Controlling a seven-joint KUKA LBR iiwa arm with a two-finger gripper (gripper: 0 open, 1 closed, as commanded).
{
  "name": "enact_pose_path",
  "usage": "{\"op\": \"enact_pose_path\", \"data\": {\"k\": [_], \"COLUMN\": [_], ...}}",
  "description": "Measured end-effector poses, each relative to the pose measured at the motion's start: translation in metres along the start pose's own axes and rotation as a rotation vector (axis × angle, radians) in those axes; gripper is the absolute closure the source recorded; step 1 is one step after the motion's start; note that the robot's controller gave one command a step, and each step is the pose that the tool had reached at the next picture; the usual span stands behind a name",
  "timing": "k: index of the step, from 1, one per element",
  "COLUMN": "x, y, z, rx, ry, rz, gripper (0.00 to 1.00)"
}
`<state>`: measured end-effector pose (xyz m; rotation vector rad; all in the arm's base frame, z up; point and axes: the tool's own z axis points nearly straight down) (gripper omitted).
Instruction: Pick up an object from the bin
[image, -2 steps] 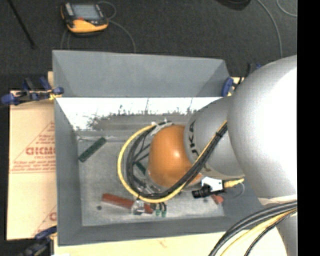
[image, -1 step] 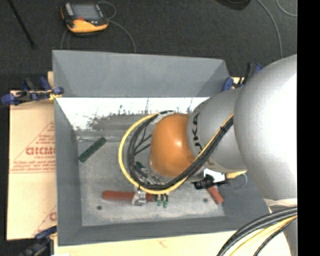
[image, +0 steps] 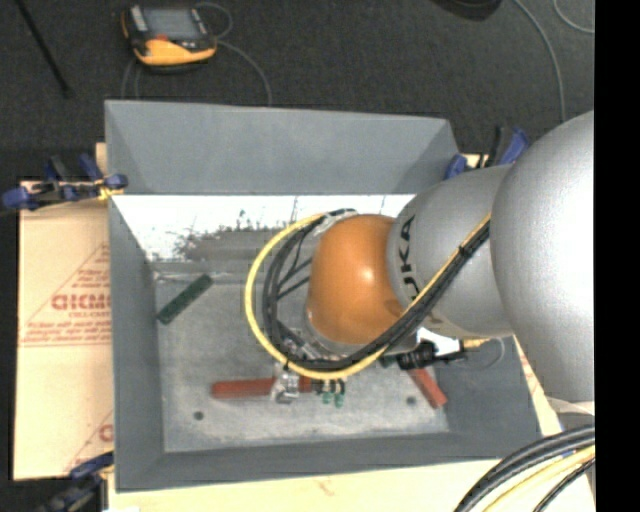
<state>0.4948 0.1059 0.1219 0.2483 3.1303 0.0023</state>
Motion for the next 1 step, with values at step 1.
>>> {"op": "enact_pose_path", "data": {"k": [1], "x": [-0.0054], "y": [0.0156], "z": [-0.0883], "rx": [0.000], "ry": [0.000], "rz": [-0.016], "gripper": [1.00]}}
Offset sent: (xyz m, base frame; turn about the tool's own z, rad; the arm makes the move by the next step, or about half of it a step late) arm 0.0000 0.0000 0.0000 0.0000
